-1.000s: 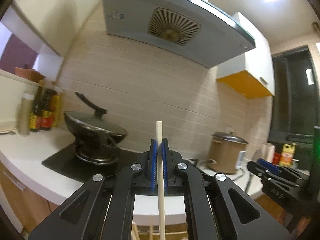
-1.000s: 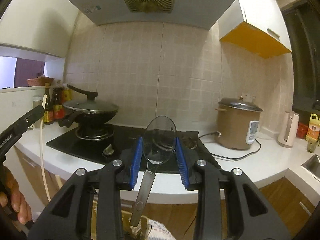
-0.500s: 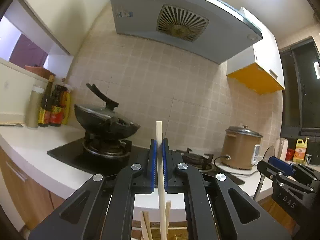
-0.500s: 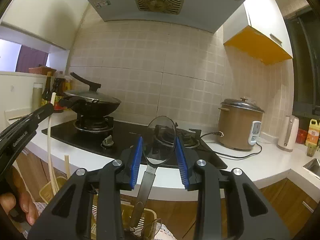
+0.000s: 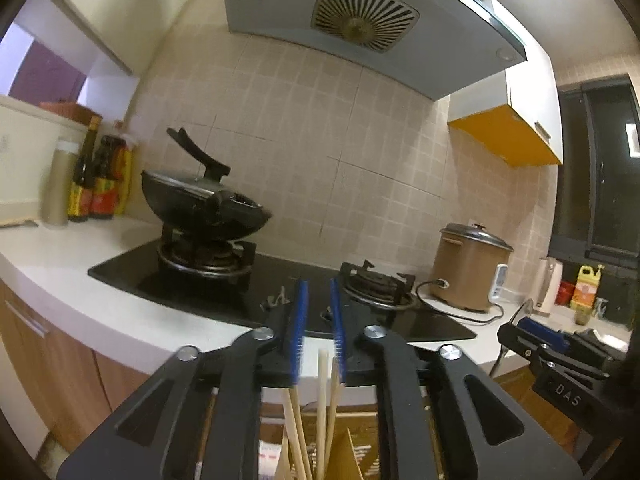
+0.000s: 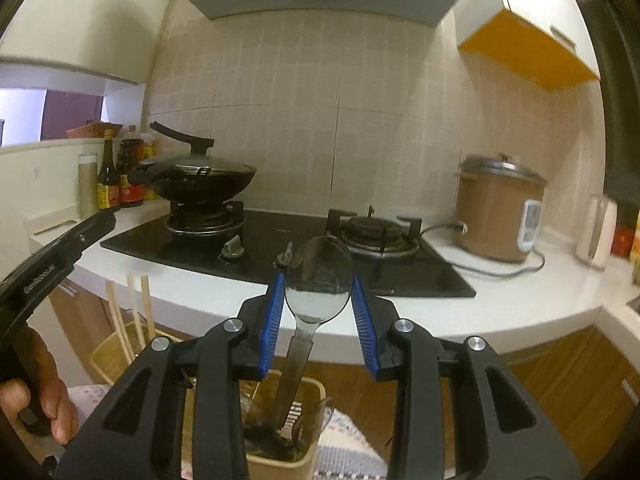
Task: Organize utensils
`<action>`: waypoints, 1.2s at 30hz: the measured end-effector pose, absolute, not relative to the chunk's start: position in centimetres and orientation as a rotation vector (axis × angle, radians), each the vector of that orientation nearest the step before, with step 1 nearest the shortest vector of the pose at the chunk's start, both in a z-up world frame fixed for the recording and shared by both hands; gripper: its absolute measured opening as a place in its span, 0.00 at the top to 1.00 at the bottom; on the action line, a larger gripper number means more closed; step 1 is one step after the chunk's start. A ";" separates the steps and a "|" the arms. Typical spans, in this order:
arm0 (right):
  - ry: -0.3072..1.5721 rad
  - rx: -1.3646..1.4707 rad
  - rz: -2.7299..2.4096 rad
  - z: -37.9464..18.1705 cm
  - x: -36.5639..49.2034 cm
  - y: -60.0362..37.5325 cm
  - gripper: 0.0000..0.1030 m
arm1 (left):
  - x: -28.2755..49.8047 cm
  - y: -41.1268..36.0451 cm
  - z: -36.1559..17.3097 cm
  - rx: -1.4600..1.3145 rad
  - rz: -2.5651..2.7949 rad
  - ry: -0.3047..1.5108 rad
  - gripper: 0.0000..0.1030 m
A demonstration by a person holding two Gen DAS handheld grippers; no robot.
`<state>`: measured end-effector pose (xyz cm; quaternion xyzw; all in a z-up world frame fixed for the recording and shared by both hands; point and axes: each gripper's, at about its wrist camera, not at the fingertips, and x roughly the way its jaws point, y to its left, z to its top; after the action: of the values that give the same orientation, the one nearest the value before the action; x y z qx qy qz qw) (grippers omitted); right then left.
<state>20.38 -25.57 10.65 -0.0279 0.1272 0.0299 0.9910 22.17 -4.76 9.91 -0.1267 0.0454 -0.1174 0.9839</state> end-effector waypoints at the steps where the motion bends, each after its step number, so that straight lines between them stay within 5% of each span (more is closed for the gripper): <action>1: 0.260 -0.045 0.061 10.9 20.0 -25.9 0.69 | 21.7 -4.3 10.3 -0.268 -0.242 0.095 0.76; 5: 0.275 -0.009 0.077 12.0 18.3 -26.7 0.48 | 19.4 -3.3 11.9 -0.289 -0.269 0.090 0.58; 9: 0.274 -0.009 0.088 13.4 15.6 -26.6 0.47 | 16.7 -3.2 13.8 -0.256 -0.278 0.089 0.55; 13: 0.275 -0.010 0.112 14.3 12.2 -26.1 0.47 | 13.3 -3.0 15.3 -0.223 -0.276 0.100 0.37; 20: 0.298 -0.030 0.140 12.8 6.0 -24.2 0.45 | 6.9 -3.1 15.5 -0.145 -0.266 0.162 0.20; 28: 0.307 -0.003 0.124 8.8 2.3 -23.1 0.39 | 1.5 -3.6 11.7 -0.047 -0.149 0.168 0.08; 36: 0.250 0.016 0.033 4.8 2.5 -23.2 0.33 | 3.1 -2.7 6.9 -0.124 -0.064 0.177 0.08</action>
<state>2.49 -23.21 4.84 0.0079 0.1245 0.0165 0.9921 3.13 -2.73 6.91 -0.0617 0.0885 -0.0317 0.9937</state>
